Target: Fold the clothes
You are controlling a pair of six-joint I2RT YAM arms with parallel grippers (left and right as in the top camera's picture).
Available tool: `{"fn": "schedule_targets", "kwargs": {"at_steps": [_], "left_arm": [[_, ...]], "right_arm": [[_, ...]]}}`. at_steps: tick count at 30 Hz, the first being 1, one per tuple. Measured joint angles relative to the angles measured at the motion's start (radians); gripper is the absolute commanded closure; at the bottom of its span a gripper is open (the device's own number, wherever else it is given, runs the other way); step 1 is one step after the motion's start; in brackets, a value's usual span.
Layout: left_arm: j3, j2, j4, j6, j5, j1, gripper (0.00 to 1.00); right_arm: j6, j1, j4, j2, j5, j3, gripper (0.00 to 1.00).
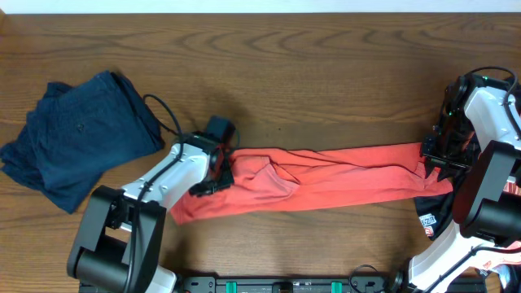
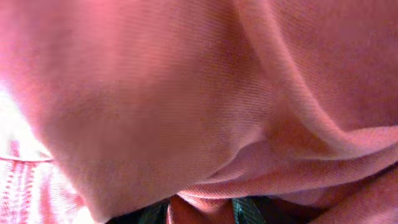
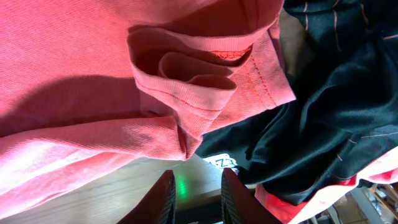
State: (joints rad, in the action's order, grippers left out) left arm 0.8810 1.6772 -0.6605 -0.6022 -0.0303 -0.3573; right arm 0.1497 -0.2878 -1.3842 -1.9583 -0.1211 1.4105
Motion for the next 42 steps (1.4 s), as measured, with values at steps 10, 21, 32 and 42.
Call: {"fn": "schedule_targets", "kwargs": {"at_steps": [10, 21, 32, 42], "left_arm": [[0.0, 0.012, 0.233, 0.036, -0.021, 0.262, 0.53], [0.01, -0.022, 0.224, 0.261, -0.222, 0.338, 0.2], [0.016, -0.346, 0.077, 0.296, -0.324, 0.336, 0.18], [0.016, -0.37, -0.063, 0.296, -0.334, 0.336, 0.18]], "right_arm": [[-0.037, 0.0, 0.092, 0.0, 0.106, 0.0, 0.66], [-0.124, 0.001, 0.195, 0.0, 0.232, -0.112, 0.34], [-0.134, 0.0, 0.407, 0.063, 0.247, -0.283, 0.69], [-0.135, -0.011, 0.356, 0.035, 0.302, -0.231, 0.99]]}}
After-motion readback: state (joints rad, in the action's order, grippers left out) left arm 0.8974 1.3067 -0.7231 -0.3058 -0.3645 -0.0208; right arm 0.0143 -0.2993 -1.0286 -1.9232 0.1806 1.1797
